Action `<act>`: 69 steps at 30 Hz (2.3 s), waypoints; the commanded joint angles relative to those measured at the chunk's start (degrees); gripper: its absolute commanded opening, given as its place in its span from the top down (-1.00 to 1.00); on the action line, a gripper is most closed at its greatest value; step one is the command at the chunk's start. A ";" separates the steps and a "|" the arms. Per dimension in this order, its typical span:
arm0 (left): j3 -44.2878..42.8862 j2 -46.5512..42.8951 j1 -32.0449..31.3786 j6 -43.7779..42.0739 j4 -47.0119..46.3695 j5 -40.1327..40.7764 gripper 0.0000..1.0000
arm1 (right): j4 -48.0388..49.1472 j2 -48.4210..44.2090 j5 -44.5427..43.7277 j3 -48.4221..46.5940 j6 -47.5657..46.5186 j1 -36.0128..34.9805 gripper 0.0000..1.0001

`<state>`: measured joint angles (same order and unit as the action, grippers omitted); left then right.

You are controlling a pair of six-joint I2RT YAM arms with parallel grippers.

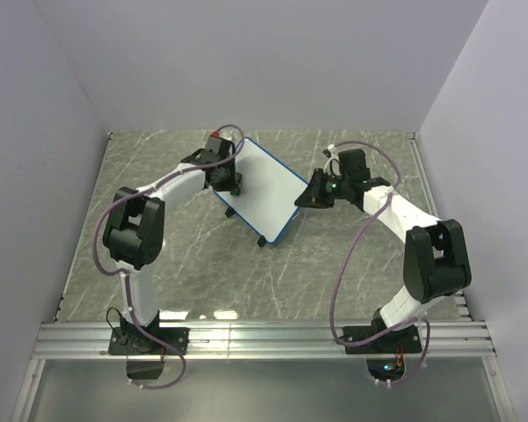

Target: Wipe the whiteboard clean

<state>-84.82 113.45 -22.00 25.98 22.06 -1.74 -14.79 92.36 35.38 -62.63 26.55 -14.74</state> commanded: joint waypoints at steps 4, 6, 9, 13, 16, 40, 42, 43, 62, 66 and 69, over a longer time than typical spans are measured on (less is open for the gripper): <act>-2.28 -0.77 -7.53 2.05 -0.54 -7.50 0.99 | 1.07 -0.33 -4.97 1.81 -1.67 -0.20 1.00; -2.20 -0.77 -8.49 2.41 -0.18 -6.00 0.99 | 1.60 -0.51 -4.97 2.16 -1.32 -0.29 1.00; -1.50 -1.39 -8.50 3.29 0.00 -5.47 0.99 | 1.87 -0.77 -5.23 2.78 -0.97 -0.29 1.00; -2.19 -4.36 -8.06 3.20 1.31 -4.77 0.99 | 2.57 -2.00 -5.84 3.92 -0.53 -0.29 1.00; -3.60 -7.00 -7.10 3.64 2.98 -4.59 0.99 | 2.92 -2.71 -6.37 4.80 -0.27 -0.29 1.00; 27.58 -24.59 13.30 8.39 12.83 13.17 0.72 | -6.57 -18.60 -14.99 6.90 0.17 -0.20 -0.99; 29.61 -25.29 13.30 8.74 11.87 12.03 0.26 | -7.80 -22.72 -14.90 7.70 0.26 -0.37 -1.00; 31.36 -26.25 13.30 9.00 11.69 11.24 0.11 | -8.24 -24.14 -14.64 8.74 0.17 -0.29 -0.99; 22.25 -37.42 10.15 16.47 28.64 13.43 -0.99 | -19.92 -48.22 -11.12 18.69 5.53 -0.64 -1.00; 17.24 -41.71 5.66 19.63 30.41 13.86 -0.99 | -25.01 -51.83 -12.52 13.44 8.52 -0.64 -1.00; 13.99 -44.53 0.04 22.17 30.32 15.79 -0.99 | -29.67 -52.98 -15.50 5.55 5.99 -0.64 -0.99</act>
<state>-65.78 73.21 -17.96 43.97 50.57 11.75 -40.99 41.10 22.61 -48.16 33.10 -15.03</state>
